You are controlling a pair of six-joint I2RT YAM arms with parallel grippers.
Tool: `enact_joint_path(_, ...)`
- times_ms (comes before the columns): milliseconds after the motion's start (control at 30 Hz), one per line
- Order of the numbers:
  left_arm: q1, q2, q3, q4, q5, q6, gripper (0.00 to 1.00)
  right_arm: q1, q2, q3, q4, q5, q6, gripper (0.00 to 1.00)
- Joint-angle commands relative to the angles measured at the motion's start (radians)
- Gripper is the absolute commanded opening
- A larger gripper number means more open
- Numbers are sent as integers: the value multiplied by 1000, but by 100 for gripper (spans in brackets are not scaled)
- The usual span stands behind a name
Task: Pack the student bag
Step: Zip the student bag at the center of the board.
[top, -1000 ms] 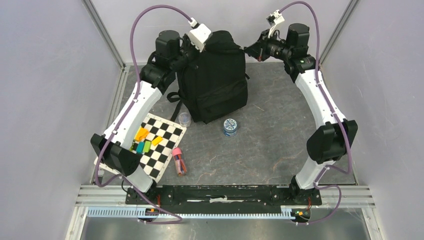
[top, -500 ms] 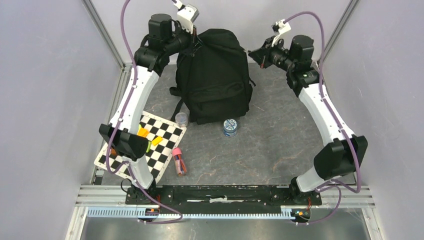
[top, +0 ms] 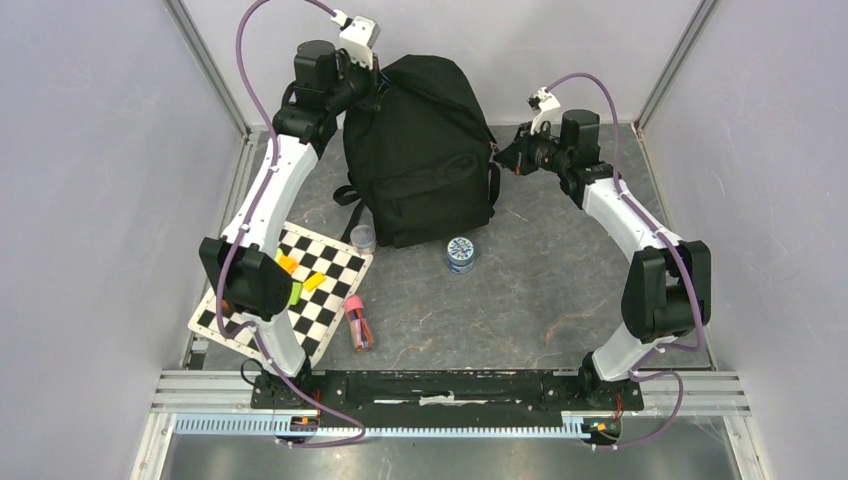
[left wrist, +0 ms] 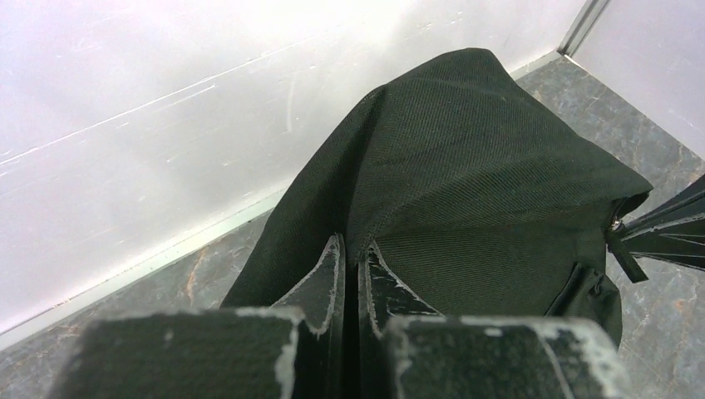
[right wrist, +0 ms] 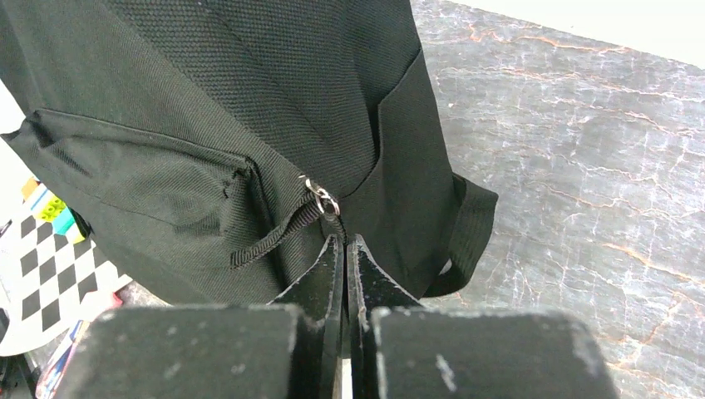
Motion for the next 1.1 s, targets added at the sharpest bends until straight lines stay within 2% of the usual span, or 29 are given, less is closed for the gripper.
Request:
enact_joint_path(0, 50, -96, -23, 182, -80, -30, 2, -16, -12, -50, -58, -9, -34, 0)
enact_joint_path(67, 49, -110, -52, 208, -37, -33, 2, -16, -29, -49, -46, -20, -35, 2)
enact_joint_path(200, 49, -110, -122, 216, -48, -16, 2, -13, -135, -120, 80, -14, -29, 48)
enact_joint_path(267, 49, -112, -197, 247, -30, -11, 2, -5, -203, -199, 156, 2, -22, 62)
enact_joint_path(333, 49, -121, -303, 312, -7, -30, 2, 17, -265, -322, 242, 14, -15, 67)
enact_joint_path(467, 34, -156, -507, 485, 20, -89, 2, 128, -339, -523, 415, 21, -21, 71)
enact_joint_path(633, 5, -139, -538, 495, 10, -101, 2, 263, -287, -513, 502, 69, -7, 72)
enact_joint_path(767, 3, -129, -529, 498, 9, -112, 2, 311, -149, -450, 611, 129, 52, 69)
enact_joint_path(833, 0, -119, -519, 490, 7, -109, 2, 318, -29, -405, 631, 190, 71, 65)
enact_joint_path(1067, -52, -80, -482, 404, 8, -40, 2, 321, 308, -200, 575, 299, 88, 60)
